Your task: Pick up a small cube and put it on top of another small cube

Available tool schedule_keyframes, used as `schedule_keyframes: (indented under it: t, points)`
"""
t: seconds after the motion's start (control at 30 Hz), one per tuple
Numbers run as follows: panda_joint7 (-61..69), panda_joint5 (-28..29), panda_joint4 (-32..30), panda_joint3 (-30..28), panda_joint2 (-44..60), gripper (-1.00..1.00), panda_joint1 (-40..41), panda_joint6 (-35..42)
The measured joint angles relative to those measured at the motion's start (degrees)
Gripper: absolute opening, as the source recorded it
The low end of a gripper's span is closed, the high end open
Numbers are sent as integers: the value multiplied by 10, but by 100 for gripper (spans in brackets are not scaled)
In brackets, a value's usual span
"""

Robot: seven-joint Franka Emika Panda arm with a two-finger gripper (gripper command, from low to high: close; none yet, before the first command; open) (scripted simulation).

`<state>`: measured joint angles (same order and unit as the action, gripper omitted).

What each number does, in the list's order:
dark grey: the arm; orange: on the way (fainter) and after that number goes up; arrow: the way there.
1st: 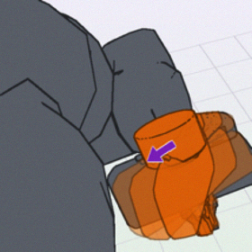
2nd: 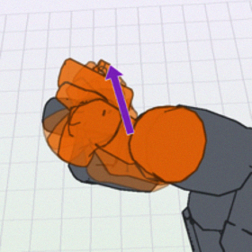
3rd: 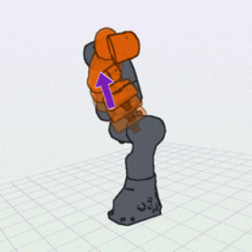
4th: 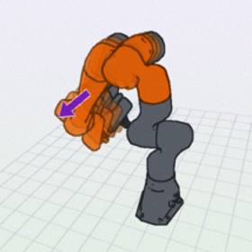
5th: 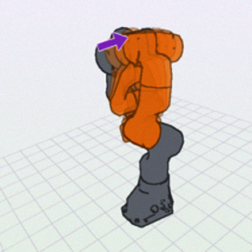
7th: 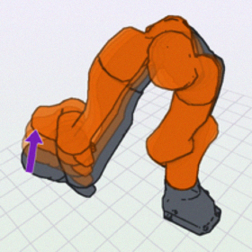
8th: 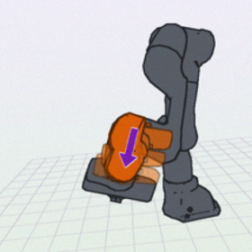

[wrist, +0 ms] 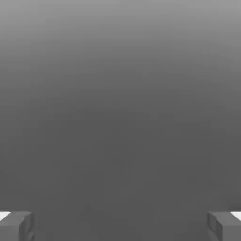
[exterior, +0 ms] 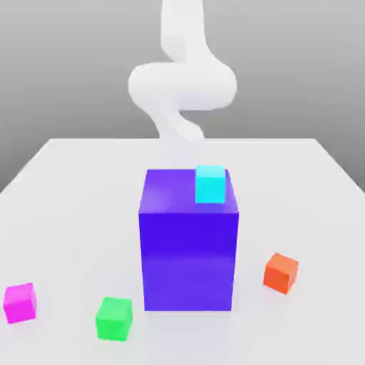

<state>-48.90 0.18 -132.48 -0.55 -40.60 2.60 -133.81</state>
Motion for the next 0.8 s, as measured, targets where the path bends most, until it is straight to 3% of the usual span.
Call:
schedule_keyframes:
  t: [0.47, 0.8]
  points:
    - [-167, 4, -40, -62, 294, 0, 121, -114]
    - [-244, -52, -67, -107, 504, 0, 204, -194]
